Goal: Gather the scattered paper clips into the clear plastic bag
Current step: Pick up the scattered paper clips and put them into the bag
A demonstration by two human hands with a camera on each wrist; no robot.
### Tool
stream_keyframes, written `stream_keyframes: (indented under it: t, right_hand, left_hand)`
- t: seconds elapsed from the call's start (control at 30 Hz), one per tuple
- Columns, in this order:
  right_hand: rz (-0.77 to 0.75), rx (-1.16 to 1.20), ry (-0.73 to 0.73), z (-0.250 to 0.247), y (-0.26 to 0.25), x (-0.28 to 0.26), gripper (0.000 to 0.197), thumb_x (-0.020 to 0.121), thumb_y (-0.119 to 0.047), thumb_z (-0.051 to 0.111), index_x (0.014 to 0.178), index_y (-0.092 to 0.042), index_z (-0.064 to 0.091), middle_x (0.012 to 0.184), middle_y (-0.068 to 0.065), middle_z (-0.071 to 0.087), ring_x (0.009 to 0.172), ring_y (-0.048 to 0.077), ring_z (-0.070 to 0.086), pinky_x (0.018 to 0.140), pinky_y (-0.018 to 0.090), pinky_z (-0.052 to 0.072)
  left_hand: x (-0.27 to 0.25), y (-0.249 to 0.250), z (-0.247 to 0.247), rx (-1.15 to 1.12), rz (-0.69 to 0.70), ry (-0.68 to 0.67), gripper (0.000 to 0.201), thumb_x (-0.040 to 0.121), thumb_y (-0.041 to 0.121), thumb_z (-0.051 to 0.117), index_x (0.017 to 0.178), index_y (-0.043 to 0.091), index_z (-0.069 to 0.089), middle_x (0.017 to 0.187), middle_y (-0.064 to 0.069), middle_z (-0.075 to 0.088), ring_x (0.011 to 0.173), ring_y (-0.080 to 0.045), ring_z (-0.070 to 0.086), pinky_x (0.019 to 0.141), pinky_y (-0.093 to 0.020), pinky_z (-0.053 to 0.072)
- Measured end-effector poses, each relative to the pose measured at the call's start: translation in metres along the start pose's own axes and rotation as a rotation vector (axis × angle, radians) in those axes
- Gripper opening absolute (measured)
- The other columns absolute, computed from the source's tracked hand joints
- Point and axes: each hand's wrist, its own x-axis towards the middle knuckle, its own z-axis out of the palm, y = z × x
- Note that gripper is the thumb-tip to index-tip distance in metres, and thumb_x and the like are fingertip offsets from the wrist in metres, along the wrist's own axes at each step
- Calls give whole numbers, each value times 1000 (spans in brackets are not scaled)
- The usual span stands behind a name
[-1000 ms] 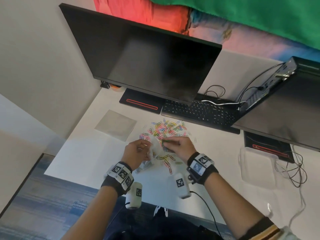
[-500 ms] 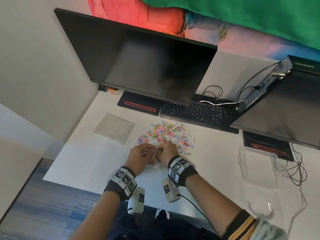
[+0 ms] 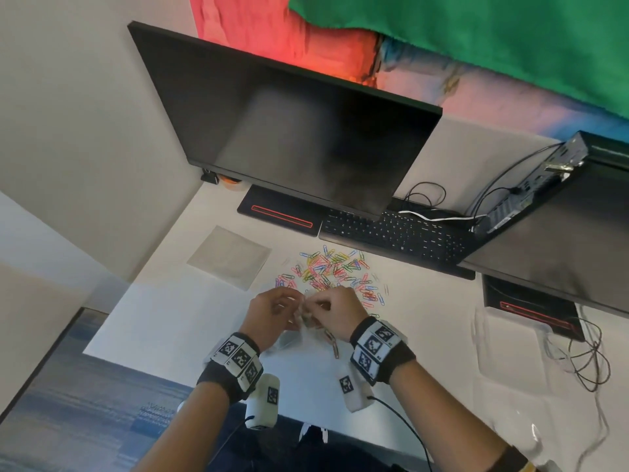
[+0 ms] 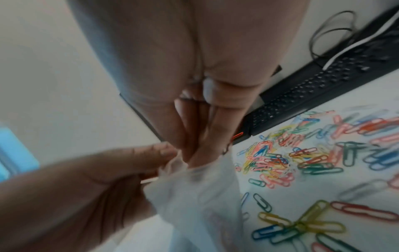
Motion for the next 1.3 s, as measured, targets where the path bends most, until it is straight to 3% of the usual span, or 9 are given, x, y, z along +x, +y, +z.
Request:
stream_keyframes:
  t: [0.1, 0.2, 0.3, 0.43, 0.67, 0.87, 1.07, 1.2, 1.3]
  right_hand:
    - [70, 291, 117, -17, 19, -5, 13, 92, -18, 63, 98, -14, 74, 82, 3, 74, 63, 12, 69, 61, 25, 59]
    - [197, 170, 225, -34, 60, -5, 16, 87, -20, 69, 102, -22, 73, 88, 2, 73, 72, 17, 66, 68, 33, 60]
    - [430, -347, 58, -43, 106, -10, 85, 66, -47, 82, 139, -24, 44, 127, 7, 53, 109, 24, 59, 96, 36, 50]
    - [392, -331, -102, -13, 124, -23, 137, 46, -56, 88, 153, -20, 9, 142, 8, 25, 129, 26, 40, 108, 31, 37]
    - [153, -220, 113, 21, 120, 10, 96, 68, -49, 78, 147, -22, 31, 133, 0, 32, 115, 19, 51, 100, 36, 49]
    - [41, -591, 15, 15, 106, 37, 74, 86, -42, 64, 148, -34, 26, 157, -2, 19, 137, 32, 30, 110, 46, 36]
    - [-111, -669, 49, 21, 103, 45, 27, 92, -9, 55, 117, -11, 66, 110, 6, 60, 93, 24, 58, 84, 28, 50]
    - [-30, -545, 101, 10, 103, 43, 18, 91, -9, 59, 99, -11, 74, 90, 4, 67, 78, 17, 60, 77, 27, 54]
    - [184, -177, 249, -6, 102, 37, 12, 83, -17, 73, 94, -13, 77, 84, -2, 70, 72, 9, 60, 64, 8, 43]
  left_hand:
    - [3, 4, -8, 16, -3, 22, 17, 94, -3, 55, 97, 7, 69, 73, -10, 66, 61, -20, 69, 65, -39, 63]
    - [1, 7, -13, 11, 8, 28, 18, 94, -3, 54, 95, 8, 69, 67, -5, 65, 59, -18, 68, 61, -32, 62]
    - [1, 6, -17, -3, 11, 29, 21, 95, -3, 54, 93, 11, 69, 72, -10, 67, 63, -22, 68, 65, -37, 62]
    - [2, 2, -21, -5, 8, 35, 21, 95, -1, 55, 93, 13, 70, 76, -14, 65, 66, -25, 67, 67, -39, 62]
    - [2, 3, -30, -4, 10, 69, 23, 94, -3, 55, 90, 14, 70, 73, -15, 65, 67, -28, 67, 69, -41, 62]
    - [2, 3, -34, -26, 3, 90, 19, 94, -1, 58, 91, 13, 71, 71, -13, 65, 66, -26, 67, 65, -37, 62]
    - [5, 1, -27, -31, 1, 70, 17, 94, 0, 59, 91, 12, 71, 70, -13, 66, 67, -27, 68, 68, -42, 63]
    - [6, 2, -25, -17, 0, 64, 19, 94, 0, 58, 91, 13, 71, 73, -15, 66, 67, -28, 68, 68, -41, 63]
    - [7, 2, -24, -4, -6, 61, 21, 93, -1, 57, 91, 14, 71, 74, -13, 66, 68, -26, 68, 69, -41, 63]
